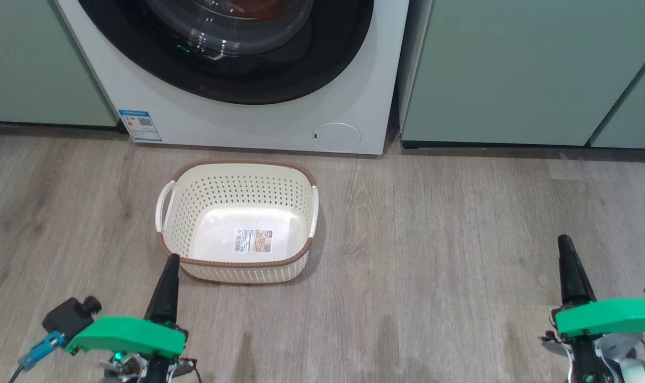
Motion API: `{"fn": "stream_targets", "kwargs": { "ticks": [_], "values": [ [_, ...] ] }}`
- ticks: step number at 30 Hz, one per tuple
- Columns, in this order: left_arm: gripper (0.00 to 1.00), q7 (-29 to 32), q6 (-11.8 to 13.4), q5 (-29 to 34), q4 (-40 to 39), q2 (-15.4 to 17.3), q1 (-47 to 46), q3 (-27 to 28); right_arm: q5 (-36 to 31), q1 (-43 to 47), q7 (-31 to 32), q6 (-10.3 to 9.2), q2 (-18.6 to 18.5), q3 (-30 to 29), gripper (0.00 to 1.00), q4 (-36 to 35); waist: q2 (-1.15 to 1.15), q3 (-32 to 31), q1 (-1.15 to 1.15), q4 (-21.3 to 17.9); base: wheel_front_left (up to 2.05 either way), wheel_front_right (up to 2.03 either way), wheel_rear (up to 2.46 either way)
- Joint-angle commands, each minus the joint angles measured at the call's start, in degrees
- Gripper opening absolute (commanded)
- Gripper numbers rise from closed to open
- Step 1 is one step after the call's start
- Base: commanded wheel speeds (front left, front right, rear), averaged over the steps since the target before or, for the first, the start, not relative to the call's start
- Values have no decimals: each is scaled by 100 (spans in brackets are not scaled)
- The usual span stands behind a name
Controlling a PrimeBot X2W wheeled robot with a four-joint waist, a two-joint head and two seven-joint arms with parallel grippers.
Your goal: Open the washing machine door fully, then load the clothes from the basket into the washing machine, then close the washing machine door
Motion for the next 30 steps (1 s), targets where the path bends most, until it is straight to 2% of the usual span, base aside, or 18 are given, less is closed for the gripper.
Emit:
{"fn": "stream_targets", "kwargs": {
  "ticks": [1, 30],
  "values": [
    [0, 52, -65, -194, -131, 85, -283, 179, 228, -282, 50, 0, -43, 82, 0, -135, 0, -4, 0, -6, 0, 0, 0],
    [0, 539, -162, -1888, 15, 104, -447, 504, 2143, -475, 532, -1, -51, 124, 0, 60, 0, -60, 0, -89, 0, 0, 0]
  ]
}}
